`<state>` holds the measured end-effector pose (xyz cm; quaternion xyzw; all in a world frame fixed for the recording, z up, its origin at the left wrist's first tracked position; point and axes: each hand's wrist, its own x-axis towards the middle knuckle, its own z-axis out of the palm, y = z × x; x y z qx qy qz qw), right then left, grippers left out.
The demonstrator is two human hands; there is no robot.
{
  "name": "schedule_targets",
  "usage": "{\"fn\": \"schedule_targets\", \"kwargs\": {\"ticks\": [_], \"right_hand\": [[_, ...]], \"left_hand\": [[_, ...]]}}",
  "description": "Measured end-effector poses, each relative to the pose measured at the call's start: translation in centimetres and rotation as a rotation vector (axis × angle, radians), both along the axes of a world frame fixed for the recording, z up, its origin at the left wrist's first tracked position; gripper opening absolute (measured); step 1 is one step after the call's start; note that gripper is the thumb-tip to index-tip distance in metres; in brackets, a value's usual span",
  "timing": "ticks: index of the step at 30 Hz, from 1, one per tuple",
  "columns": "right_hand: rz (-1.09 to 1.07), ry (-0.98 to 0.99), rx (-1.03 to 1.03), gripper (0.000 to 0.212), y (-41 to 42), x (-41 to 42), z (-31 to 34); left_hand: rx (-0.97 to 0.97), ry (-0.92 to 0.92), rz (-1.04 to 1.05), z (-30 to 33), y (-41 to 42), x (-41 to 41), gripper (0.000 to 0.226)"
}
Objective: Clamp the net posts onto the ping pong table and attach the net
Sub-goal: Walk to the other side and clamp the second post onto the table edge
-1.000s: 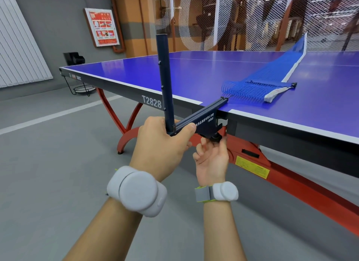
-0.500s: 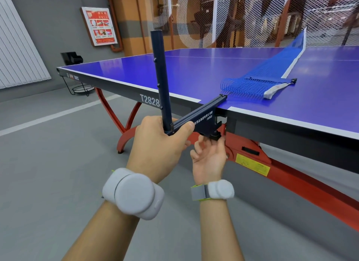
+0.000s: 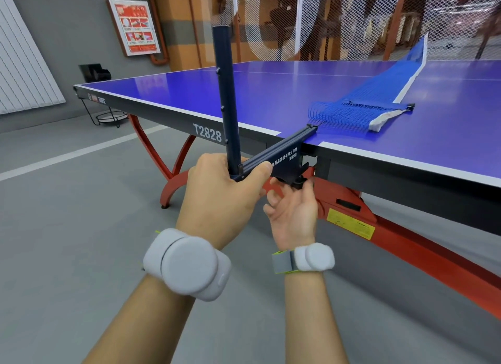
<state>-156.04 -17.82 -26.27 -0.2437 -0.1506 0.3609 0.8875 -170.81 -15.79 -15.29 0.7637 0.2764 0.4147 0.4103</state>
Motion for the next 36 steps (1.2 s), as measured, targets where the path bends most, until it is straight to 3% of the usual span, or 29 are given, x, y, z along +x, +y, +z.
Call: {"fn": "schedule_targets", "kwargs": {"ticks": [5, 12, 16, 21, 26, 29, 33, 36], "right_hand": [[-0.127, -0.012, -0.001, 0.066, 1.1, -1.0, -1.1], [0.138, 0.159, 0.110, 0.031, -0.7, 1.0, -0.5], [0.216, 0.244, 0.033, 0.039, -1.4, 1.8, 0.2], [0.141, 0.195, 0.029, 0.040, -1.3, 0.8, 0.3], [-0.056, -0.007, -0.011, 0.048, -0.2, -0.6, -0.4], [0.054, 0.054, 0.006, 0.042, -0.4, 0.2, -0.4], [0.360, 0.222, 0.085, 0.034, -1.7, 2.2, 0.1], [0.304, 0.226, 0.054, 0.043, -1.4, 1.9, 0.0]], "left_hand": [[0.008, 0.014, 0.002, -0.1, 0.1, -0.1, 0.035], [0.037, 0.018, -0.004, -0.3, 0.1, -0.2, 0.052], [0.025, -0.001, 0.002, -0.4, 0.0, 0.0, 0.046], [0.003, -0.040, -0.001, -0.8, 0.1, 0.1, 0.046], [-0.003, -0.042, -0.016, -0.8, 0.2, -0.1, 0.036], [-0.009, -0.040, -0.028, -0.7, 0.0, -0.2, 0.029], [-0.017, -0.027, -0.028, -0.7, 0.0, -0.4, 0.033], [-0.026, -0.047, -0.045, -0.9, -0.2, -0.6, 0.025]]}}
